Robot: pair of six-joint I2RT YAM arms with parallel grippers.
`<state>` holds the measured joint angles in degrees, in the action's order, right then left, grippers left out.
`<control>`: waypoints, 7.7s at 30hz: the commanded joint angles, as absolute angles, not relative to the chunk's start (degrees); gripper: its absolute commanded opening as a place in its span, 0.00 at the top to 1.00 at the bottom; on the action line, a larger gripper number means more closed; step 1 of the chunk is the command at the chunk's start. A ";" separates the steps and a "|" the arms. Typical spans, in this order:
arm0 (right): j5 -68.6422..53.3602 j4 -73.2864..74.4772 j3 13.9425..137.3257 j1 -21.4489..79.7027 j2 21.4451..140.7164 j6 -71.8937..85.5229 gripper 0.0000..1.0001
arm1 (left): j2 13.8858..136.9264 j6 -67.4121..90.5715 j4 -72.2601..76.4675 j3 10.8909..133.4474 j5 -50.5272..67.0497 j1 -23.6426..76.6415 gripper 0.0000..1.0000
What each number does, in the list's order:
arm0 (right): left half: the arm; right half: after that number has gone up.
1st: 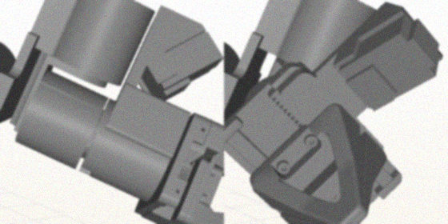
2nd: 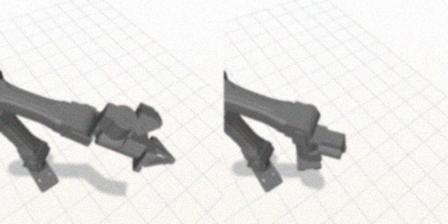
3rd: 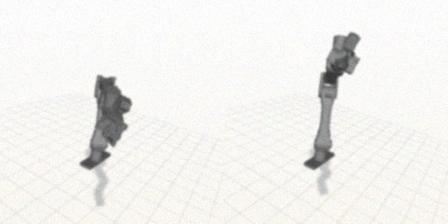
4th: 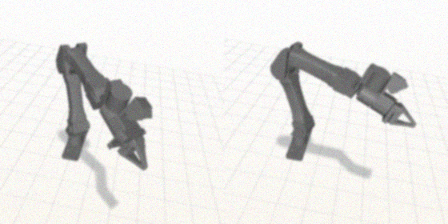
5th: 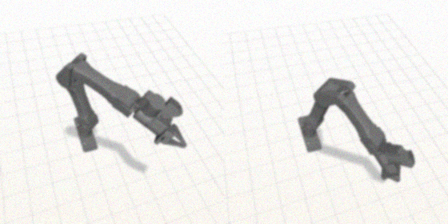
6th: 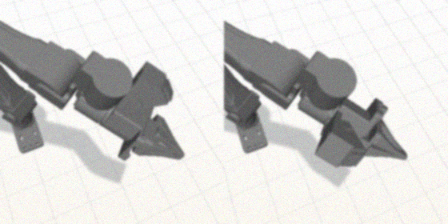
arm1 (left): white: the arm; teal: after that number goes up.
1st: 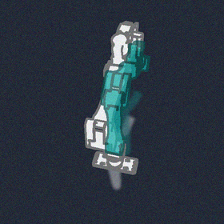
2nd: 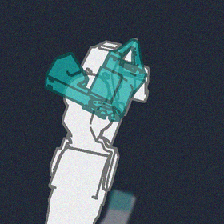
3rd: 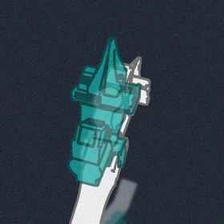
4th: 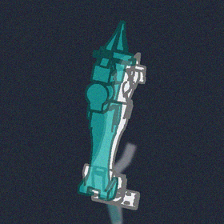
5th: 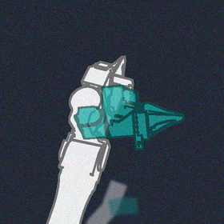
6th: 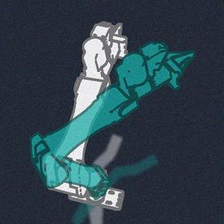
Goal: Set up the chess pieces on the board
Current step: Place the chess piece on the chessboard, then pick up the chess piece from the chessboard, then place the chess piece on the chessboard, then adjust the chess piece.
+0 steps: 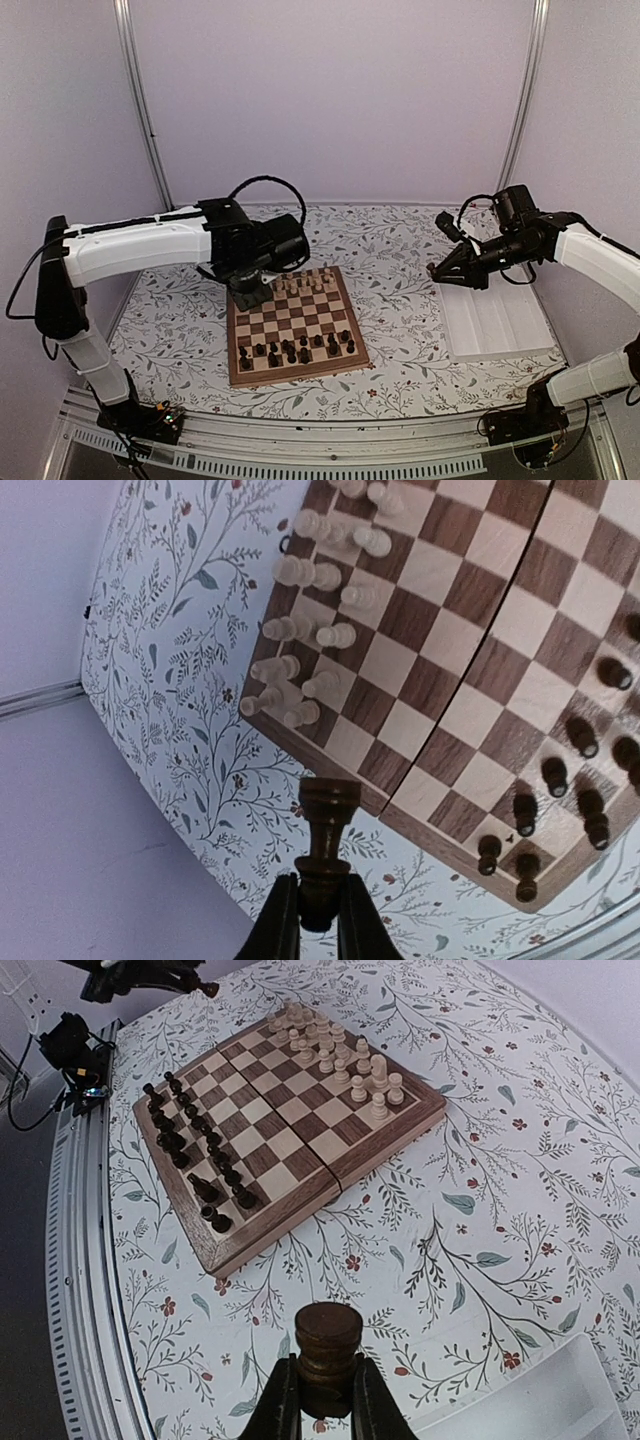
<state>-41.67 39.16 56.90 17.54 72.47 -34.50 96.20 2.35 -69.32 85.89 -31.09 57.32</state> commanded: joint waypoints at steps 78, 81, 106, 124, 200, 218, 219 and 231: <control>-37.01 31.31 51.61 17.25 74.35 -35.65 0.95 | 77.58 30.99 -45.96 61.25 -8.69 49.13 0.55; -37.44 31.13 51.38 17.31 74.65 -35.43 0.95 | 79.03 31.12 -45.69 59.99 -9.33 48.96 0.56; -37.44 30.41 49.75 17.31 74.36 -35.51 0.95 | 89.75 30.02 -44.68 57.83 -8.90 46.38 0.73; -37.09 30.28 49.35 17.31 74.36 -35.60 0.95 | 83.12 27.90 -49.98 62.64 -8.81 49.77 0.93; -39.66 33.69 53.22 18.15 76.47 -36.92 0.95 | 85.67 29.53 -57.43 67.26 -8.21 62.58 0.68; -32.47 45.00 75.91 37.58 87.05 -39.80 0.95 | 93.39 31.95 -7.68 77.06 19.34 53.13 0.55; -32.12 45.44 76.74 38.06 87.24 -39.70 0.95 | 94.62 32.54 -6.94 77.38 20.68 53.09 0.56; -28.94 46.68 79.59 41.89 89.36 -38.67 0.95 | 98.77 37.03 2.45 74.80 28.68 53.83 0.59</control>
